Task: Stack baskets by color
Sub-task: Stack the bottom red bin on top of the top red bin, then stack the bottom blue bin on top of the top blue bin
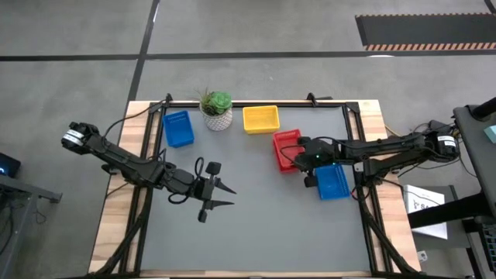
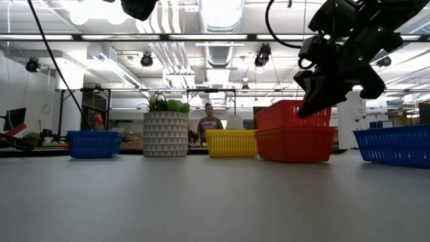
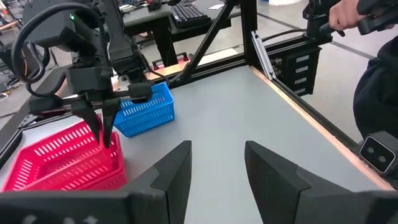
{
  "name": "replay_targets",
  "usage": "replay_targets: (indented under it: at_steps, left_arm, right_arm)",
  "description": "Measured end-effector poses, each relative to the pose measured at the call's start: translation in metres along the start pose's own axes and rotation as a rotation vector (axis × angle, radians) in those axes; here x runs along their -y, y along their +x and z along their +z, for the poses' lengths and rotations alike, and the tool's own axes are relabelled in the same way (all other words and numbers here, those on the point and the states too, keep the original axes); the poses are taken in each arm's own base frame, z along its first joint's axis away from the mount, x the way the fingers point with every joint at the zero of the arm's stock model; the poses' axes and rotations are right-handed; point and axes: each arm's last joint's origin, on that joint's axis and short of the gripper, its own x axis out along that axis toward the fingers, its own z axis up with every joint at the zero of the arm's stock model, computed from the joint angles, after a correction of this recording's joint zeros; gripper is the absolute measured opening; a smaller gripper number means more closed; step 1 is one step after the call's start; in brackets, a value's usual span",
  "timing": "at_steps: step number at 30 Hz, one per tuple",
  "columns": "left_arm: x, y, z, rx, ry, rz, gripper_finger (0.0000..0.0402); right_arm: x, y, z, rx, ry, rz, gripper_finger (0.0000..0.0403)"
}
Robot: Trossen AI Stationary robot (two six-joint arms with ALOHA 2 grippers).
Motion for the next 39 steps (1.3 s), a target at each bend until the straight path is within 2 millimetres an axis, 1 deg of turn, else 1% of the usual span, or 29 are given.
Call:
replay_targets:
  at_steps: [3,10,15,18,21,26,31,35,39]
  left_arm:
    - [0.0,0.0,0.001,0.008,-0.002,0.001,0.0135]
    - [0.0,0.0,0.0,0.009,-0.001,0.001,0.0135]
    - [0.001,0.0,-0.007,-0.014,0.003,-0.002,0.0135]
    - [0.001,0.0,-0.009,-0.018,0.004,-0.002,0.0134]
    - [0.001,0.0,-0.01,-0.021,0.004,-0.003,0.0134]
    - [0.002,0.0,-0.015,-0.031,0.005,0.001,0.0134]
    - [0.002,-0.001,-0.022,-0.008,-0.024,0.019,0.0134]
    - [0.003,-0.001,-0.027,-0.018,-0.022,0.019,0.0134]
    - [0.002,-0.001,-0.024,-0.008,-0.025,0.033,0.0134]
  right_arm:
    - [0.0,0.0,-0.001,-0.015,0.044,-0.005,0.0037]
    - [0.0,0.0,0.0,-0.009,0.107,-0.007,0.0108]
    - [0.004,-0.005,0.012,0.034,0.162,0.003,0.0144]
    - [0.007,-0.009,0.021,0.057,0.197,0.004,0.0157]
    - [0.01,-0.015,0.03,0.042,0.23,0.01,0.0164]
    - [0.016,-0.025,0.047,0.061,0.269,0.007,0.0158]
    - [0.014,-0.03,0.059,0.102,0.275,0.016,0.0134]
    - [0.008,-0.028,0.062,0.15,0.252,0.027,0.0106]
    - [0.0,-0.017,0.059,0.217,0.224,0.025,0.0075]
